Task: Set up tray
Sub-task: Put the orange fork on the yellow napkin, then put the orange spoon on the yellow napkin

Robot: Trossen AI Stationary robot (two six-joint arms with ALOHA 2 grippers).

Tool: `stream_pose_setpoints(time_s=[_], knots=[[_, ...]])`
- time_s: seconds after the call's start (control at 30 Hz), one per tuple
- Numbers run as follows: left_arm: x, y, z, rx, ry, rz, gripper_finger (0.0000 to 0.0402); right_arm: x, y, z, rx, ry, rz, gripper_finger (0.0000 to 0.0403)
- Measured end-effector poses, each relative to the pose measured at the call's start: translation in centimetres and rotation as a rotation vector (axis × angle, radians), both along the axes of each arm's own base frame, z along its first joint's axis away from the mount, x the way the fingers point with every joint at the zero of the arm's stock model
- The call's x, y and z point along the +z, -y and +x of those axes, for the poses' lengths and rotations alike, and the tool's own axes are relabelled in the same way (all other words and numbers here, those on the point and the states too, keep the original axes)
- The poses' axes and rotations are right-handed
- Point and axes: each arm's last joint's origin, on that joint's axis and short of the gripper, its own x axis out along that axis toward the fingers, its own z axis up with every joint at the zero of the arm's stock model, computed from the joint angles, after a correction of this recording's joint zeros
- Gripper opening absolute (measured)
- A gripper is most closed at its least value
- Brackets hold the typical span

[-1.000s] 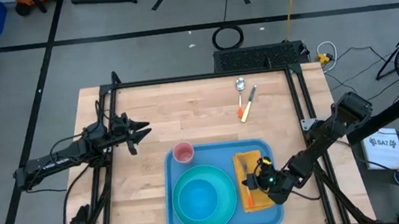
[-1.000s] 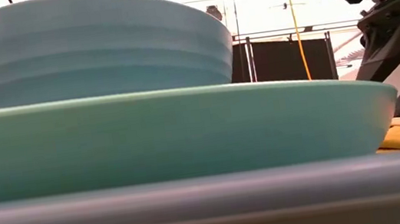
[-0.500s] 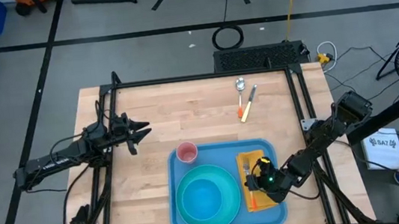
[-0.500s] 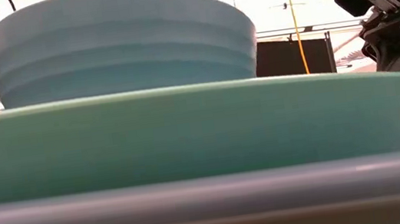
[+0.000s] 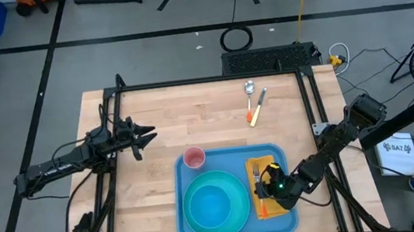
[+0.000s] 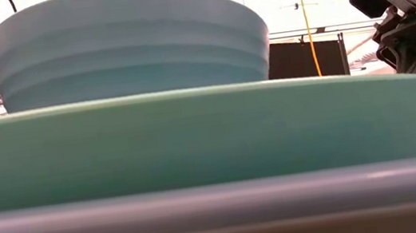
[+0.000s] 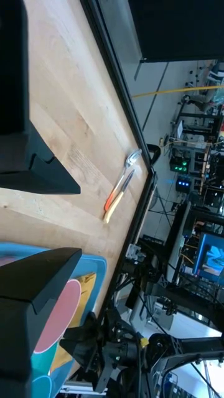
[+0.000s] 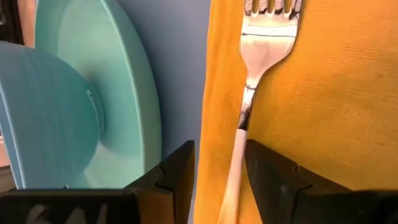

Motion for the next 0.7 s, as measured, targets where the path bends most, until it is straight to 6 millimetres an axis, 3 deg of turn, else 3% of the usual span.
stream_pose_setpoints(time_s=[0.43,0.7], knots=[[0.0,0.0,0.0,0.000,0.000,0.000,0.0152,2.1,2.0,-1.6,0.000,-0.063,-0.150,0.0132],[0.0,0.0,0.0,0.000,0.000,0.000,0.0152,4.6,7.1,-1.5,0.010,-0.100,-0.474,0.0132]])
